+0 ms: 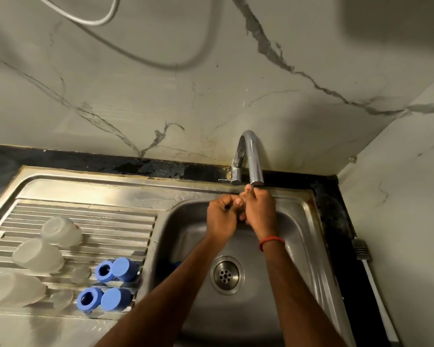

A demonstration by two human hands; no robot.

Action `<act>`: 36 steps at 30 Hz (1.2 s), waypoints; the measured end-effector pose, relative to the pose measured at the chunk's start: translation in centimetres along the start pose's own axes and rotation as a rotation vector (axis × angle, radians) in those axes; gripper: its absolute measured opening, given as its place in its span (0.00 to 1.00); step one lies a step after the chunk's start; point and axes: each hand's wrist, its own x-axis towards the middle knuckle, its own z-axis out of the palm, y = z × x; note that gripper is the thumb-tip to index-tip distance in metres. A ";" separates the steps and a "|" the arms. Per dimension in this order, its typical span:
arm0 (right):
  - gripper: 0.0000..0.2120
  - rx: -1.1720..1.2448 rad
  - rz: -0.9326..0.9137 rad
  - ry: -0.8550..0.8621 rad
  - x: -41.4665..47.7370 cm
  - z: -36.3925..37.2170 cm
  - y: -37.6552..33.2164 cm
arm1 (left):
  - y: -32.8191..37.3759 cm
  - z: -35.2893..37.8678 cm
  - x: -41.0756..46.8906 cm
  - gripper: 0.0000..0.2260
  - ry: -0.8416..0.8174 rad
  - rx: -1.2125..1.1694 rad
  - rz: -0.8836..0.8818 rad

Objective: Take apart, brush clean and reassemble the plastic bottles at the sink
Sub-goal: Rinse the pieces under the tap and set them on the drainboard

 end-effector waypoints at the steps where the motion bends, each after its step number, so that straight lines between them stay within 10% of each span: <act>1: 0.19 0.006 0.079 -0.028 0.5 -0.3 -0.1 | -0.4 0.1 -0.1 0.09 0.006 0.047 0.030; 11: 0.18 0.071 -0.132 -0.247 -2.8 1.1 0.9 | -0.5 0.4 2.2 0.11 0.276 -0.024 -0.342; 15: 0.14 -0.066 -0.114 0.000 -2.4 1.2 1.2 | 0.4 0.8 2.1 0.10 0.235 0.104 -0.118; 24: 0.09 0.432 0.174 -0.184 -0.9 -0.9 0.2 | -0.2 -1.5 3.1 0.09 0.061 0.492 0.276; 31: 0.09 0.208 -0.170 -0.167 -1.5 -2.3 2.0 | 0.2 -1.2 1.2 0.13 -0.068 -0.365 -0.360; 36: 0.08 -0.356 -0.453 -0.127 -1.6 -2.4 2.3 | 0.7 -0.5 0.8 0.14 -0.030 -0.539 -0.426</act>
